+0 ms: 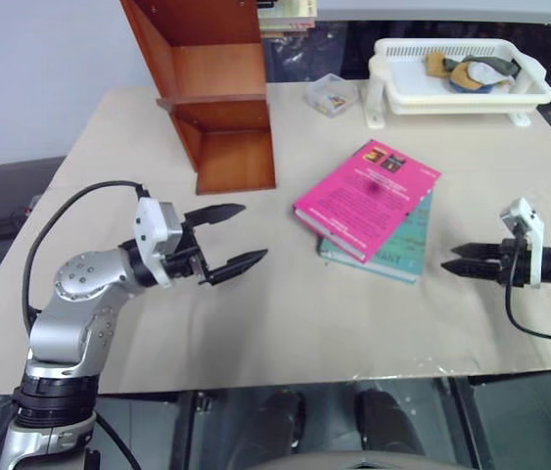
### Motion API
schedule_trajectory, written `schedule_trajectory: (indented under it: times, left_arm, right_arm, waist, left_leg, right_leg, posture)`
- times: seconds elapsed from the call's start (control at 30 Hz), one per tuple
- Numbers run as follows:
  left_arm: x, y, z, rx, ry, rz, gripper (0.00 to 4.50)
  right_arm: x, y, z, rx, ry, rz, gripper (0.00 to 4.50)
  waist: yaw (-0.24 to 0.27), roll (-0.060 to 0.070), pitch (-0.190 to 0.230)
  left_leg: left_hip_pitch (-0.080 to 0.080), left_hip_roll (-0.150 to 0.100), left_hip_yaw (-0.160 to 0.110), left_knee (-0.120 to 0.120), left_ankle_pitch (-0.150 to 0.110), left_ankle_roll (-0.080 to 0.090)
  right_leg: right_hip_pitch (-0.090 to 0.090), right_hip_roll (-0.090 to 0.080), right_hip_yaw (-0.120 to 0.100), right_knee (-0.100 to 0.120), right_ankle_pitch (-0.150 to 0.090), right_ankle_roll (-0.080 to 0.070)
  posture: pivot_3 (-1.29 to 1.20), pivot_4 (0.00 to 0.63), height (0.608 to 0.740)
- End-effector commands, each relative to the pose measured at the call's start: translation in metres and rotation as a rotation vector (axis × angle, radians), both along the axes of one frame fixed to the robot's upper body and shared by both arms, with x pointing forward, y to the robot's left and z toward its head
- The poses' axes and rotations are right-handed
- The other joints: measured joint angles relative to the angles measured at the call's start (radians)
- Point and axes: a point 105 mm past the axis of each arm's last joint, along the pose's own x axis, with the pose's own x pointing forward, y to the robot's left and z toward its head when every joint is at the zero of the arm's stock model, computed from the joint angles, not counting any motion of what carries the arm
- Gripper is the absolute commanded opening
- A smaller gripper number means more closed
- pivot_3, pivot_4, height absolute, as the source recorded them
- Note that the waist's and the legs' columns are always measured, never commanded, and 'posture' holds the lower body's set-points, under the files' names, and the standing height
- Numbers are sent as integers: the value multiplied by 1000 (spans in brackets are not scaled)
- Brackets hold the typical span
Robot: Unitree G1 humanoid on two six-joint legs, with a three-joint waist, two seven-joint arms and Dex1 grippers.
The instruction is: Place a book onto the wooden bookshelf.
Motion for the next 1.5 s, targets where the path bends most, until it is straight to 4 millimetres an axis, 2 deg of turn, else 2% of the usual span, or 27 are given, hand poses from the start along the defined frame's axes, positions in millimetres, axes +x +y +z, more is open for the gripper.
schedule_trajectory:
  times: [0.03, 0.2, 0.27, 0.43, 0.57, 0.7, 0.83, 1.03, 1.1, 1.2, 1.5]
  left_arm:
    - [0, -1, 8, 2, -39, -15, 4437]
    - [1, -3, 7, 5, -38, -27, 4437]
    - [1, -3, 7, 6, -39, -32, 4437]
    - [1, -4, 7, 7, -40, -33, 4437]
    - [0, -4, 6, 5, -39, -29, 4437]
    - [0, -4, 5, 0, -38, -25, 4437]
    - [1, -4, 5, -3, -37, -24, 4437]
    - [2, -6, 4, -6, -34, -30, 4437]
    - [2, -7, 4, -6, -34, -31, 4437]
    - [1, -7, 4, -6, -34, -34, 4437]
    - [2, -8, 3, -7, -29, -36, 4437]
  right_arm:
    - [-6, 21, 20, -121, -143, 87, 3177]
    - [-6, 43, 16, -243, -198, 166, 3177]
    - [-2, 52, 8, -291, -222, 214, 3177]
    - [4, 66, 8, -327, -310, 274, 3177]
    - [3, 69, 3, -341, -314, 317, 3177]
    - [-6, 64, -8, -431, -304, 413, 3177]
    - [-26, 45, -15, -537, -218, 510, 3177]
    - [-31, 15, -22, -706, -188, 543, 3177]
    - [-28, 9, -20, -730, -207, 526, 3177]
    - [-20, 12, -7, -684, -271, 485, 3177]
    - [-18, 46, 22, -603, -409, 510, 3177]
  waist:
    - [1, 0, 0]
    - [2, 0, 0]
    - [1, -1, 0]
    - [2, -1, 1]
    - [3, -2, 1]
    - [3, -2, 1]
    - [9, -2, 1]
    - [19, -4, 0]
    - [26, -6, 2]
    - [23, -5, 3]
    - [25, -6, 4]
  left_leg:
    - [0, 0, 0, 0, 0, 0]
    - [0, 0, 0, 1, 0, 0]
    - [0, 0, 0, 1, 0, 0]
    - [0, 0, 0, 1, 1, -1]
    - [0, 0, 0, 1, 1, -1]
    - [0, 0, 0, 1, 1, -1]
    - [0, 0, -1, 1, 1, -1]
    - [0, 0, -1, 1, 0, 0]
    - [0, 0, -1, 1, 0, -1]
    - [0, 0, -1, 1, 1, -1]
    - [0, 0, -1, 1, 0, -1]
  right_leg:
    - [0, 0, 0, 0, 0, 0]
    - [0, 0, 0, 0, 0, 0]
    - [0, 0, 0, 0, 0, 0]
    - [0, 0, -1, 0, 0, 0]
    - [0, 0, -1, 0, 0, 0]
    - [0, 2, -1, 0, 0, 0]
    - [0, 2, -2, -1, 0, 0]
    - [1, 1, -2, -1, 0, 0]
    - [1, 1, -3, -1, 0, 0]
    - [1, 0, -2, -1, 0, 0]
    - [0, 0, -2, -1, 0, 0]
  posture:
    - [0, 150, 740]
    - [0, 150, 740]
    - [0, 150, 740]
    - [0, 150, 740]
    - [0, 150, 740]
    - [0, 150, 740]
    - [0, 150, 740]
    - [0, 150, 740]
    - [0, 150, 740]
    - [0, 150, 740]
    - [0, 150, 740]
